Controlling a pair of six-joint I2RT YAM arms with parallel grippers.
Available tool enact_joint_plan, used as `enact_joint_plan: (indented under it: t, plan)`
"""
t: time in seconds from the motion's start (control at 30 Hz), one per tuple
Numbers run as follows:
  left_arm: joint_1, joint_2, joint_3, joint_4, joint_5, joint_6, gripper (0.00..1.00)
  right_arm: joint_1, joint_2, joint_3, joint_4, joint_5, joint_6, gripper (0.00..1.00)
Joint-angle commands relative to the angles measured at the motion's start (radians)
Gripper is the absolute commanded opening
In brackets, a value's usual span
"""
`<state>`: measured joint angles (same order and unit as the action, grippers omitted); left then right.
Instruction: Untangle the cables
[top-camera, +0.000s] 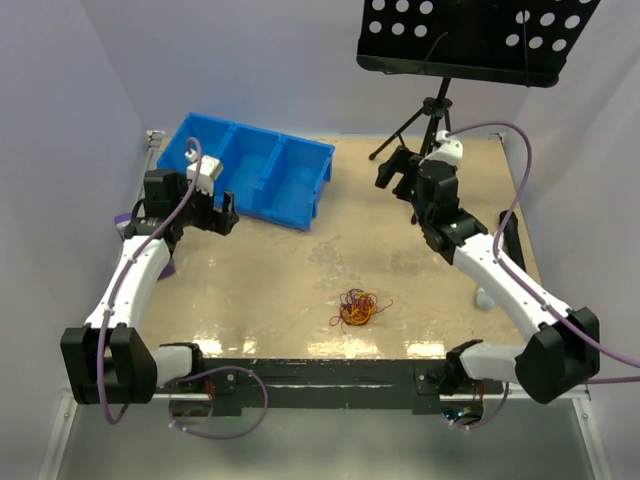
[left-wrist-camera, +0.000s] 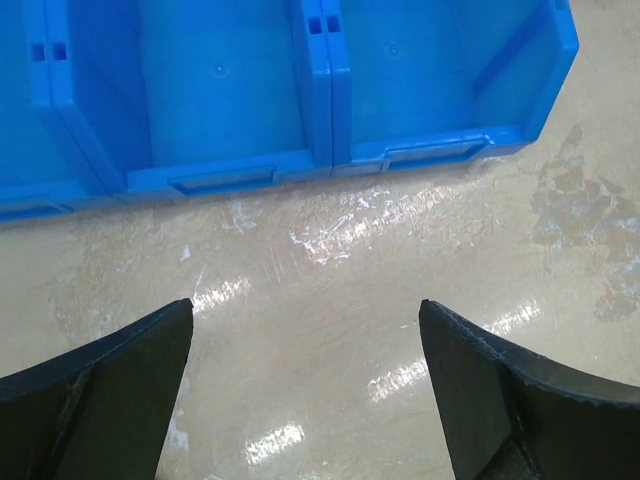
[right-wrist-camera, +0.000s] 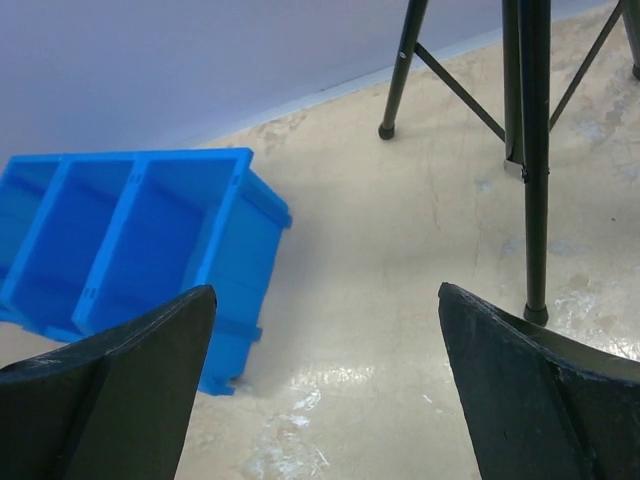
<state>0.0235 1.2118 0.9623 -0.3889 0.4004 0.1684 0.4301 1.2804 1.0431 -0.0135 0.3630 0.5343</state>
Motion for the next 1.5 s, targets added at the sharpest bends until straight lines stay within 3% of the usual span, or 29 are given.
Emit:
enact_joint_plan:
  t: [0.0, 0.23, 0.43, 0.5, 0.6, 0.7, 0.87, 0.93, 1.17, 1.47]
  plan:
    - [-0.014, 0.041, 0.018, 0.093, -0.018, -0.01, 1.0, 0.004, -0.107, -0.011, 0.092, 0.002, -0.029, 0.98]
    - [-0.071, 0.225, 0.105, 0.165, -0.069, -0.035, 1.0, 0.096, -0.125, 0.009, 0.049, 0.246, -0.08, 0.98]
    - [-0.097, 0.379, 0.206, 0.235, -0.101, -0.04, 1.0, 0.096, -0.064, 0.045, 0.047, 0.298, -0.066, 0.98]
    - [-0.123, 0.423, 0.233, 0.252, -0.126, -0.03, 1.0, 0.095, -0.038, 0.044, 0.101, 0.291, -0.108, 0.92]
    - [-0.155, 0.483, 0.253, 0.286, -0.152, -0.032, 1.0, 0.098, -0.033, 0.087, 0.076, 0.229, -0.149, 0.91]
    - [-0.172, 0.548, 0.288, 0.292, -0.152, -0.044, 1.0, 0.101, -0.111, -0.018, 0.191, 0.162, -0.168, 0.98]
    - [-0.183, 0.603, 0.308, 0.347, -0.16, -0.066, 0.95, 0.102, -0.124, -0.045, 0.158, 0.149, -0.162, 0.98]
    - [-0.189, 0.615, 0.308, 0.363, -0.155, -0.069, 0.9, 0.104, -0.125, -0.055, 0.149, 0.149, -0.155, 0.98]
    - [-0.227, 0.629, 0.245, 0.429, -0.17, -0.089, 0.5, 0.105, -0.17, -0.095, 0.178, 0.114, -0.142, 0.98]
    - [-0.327, 0.491, 0.043, 0.479, -0.227, -0.161, 0.25, 0.108, -0.102, -0.115, 0.165, 0.103, -0.125, 0.96]
